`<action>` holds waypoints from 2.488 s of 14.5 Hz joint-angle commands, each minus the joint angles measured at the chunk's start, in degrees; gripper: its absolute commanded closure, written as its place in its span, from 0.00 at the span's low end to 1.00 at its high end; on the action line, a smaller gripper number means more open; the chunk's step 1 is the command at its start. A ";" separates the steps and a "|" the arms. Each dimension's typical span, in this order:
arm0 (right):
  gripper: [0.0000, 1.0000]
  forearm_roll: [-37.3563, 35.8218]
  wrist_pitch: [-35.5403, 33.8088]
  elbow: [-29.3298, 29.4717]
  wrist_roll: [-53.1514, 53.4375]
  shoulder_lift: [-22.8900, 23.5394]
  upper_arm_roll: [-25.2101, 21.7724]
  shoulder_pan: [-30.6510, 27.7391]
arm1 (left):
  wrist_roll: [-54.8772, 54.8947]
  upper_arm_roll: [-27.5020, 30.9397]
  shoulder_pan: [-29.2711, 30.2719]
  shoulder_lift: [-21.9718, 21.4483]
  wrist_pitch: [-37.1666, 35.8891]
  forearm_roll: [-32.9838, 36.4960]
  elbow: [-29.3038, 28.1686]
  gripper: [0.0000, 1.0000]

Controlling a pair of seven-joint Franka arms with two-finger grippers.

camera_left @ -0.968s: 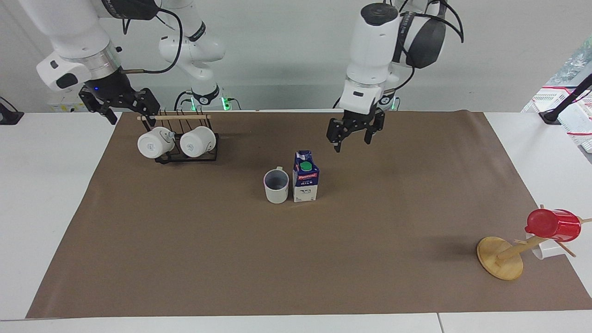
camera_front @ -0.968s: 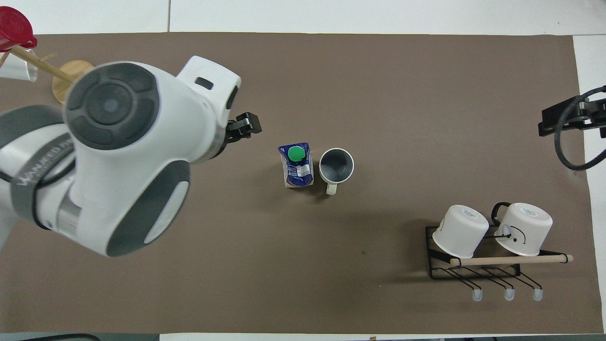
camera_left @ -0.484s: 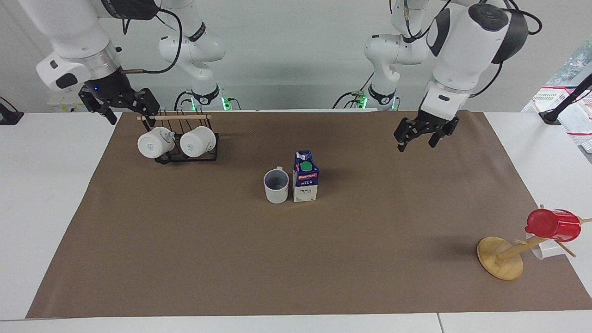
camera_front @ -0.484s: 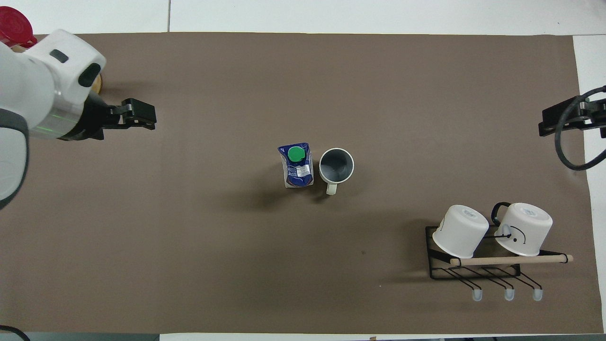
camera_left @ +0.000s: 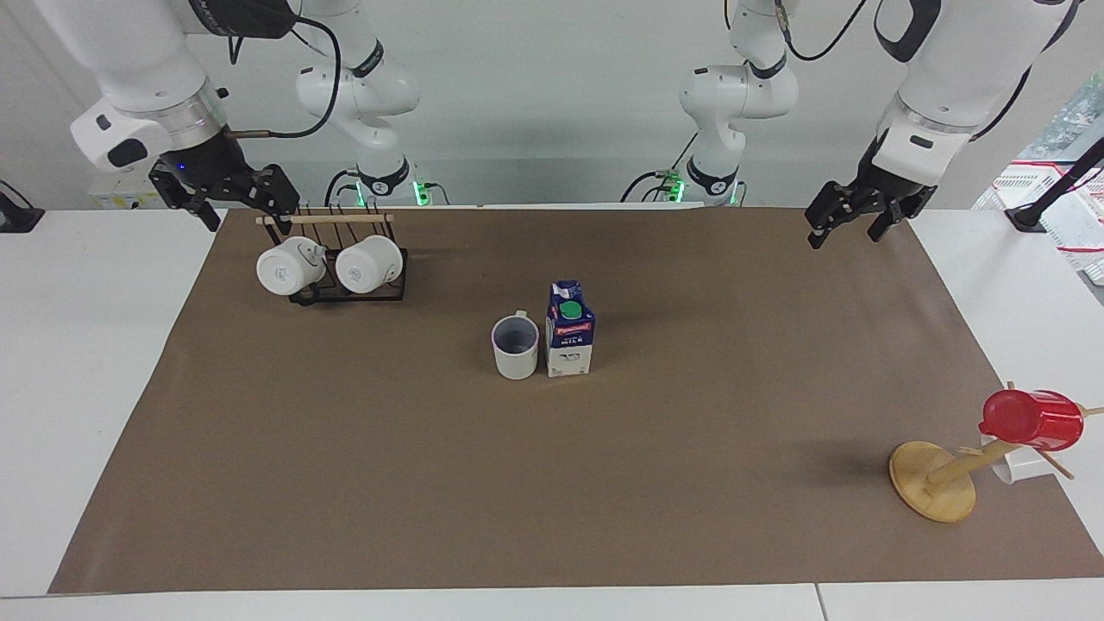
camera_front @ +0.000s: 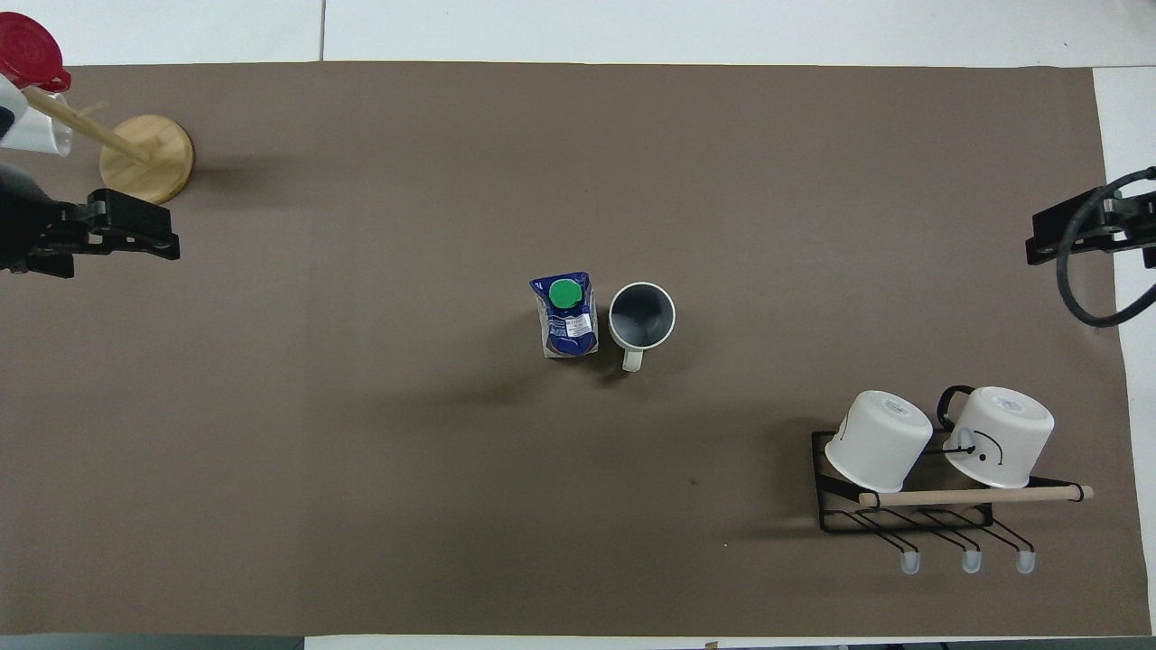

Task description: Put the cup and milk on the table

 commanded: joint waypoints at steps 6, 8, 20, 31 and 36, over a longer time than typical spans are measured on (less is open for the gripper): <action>0.00 0.93 0.22 -4.75 0.15 -3.07 0.10 -0.73 | 5.12 -0.12 3.64 0.76 -1.50 -1.93 1.75 0.00; 0.00 0.93 0.39 -4.66 0.06 -3.07 0.10 -0.82 | 5.13 -0.12 3.72 0.76 -1.76 -1.93 1.75 0.00; 0.00 0.93 0.48 -4.66 -0.12 -2.98 0.01 -0.90 | 8.37 1.45 4.43 0.94 2.73 -1.22 1.83 0.00; 0.00 0.93 0.48 -4.57 -0.21 -2.98 0.01 -0.90 | 11.89 10.42 -3.13 -1.09 -2.46 -1.31 1.04 0.00; 0.00 0.93 0.48 -4.57 -0.29 -2.98 0.01 -0.90 | 11.89 10.25 -2.52 -1.00 -2.29 -1.14 0.43 0.00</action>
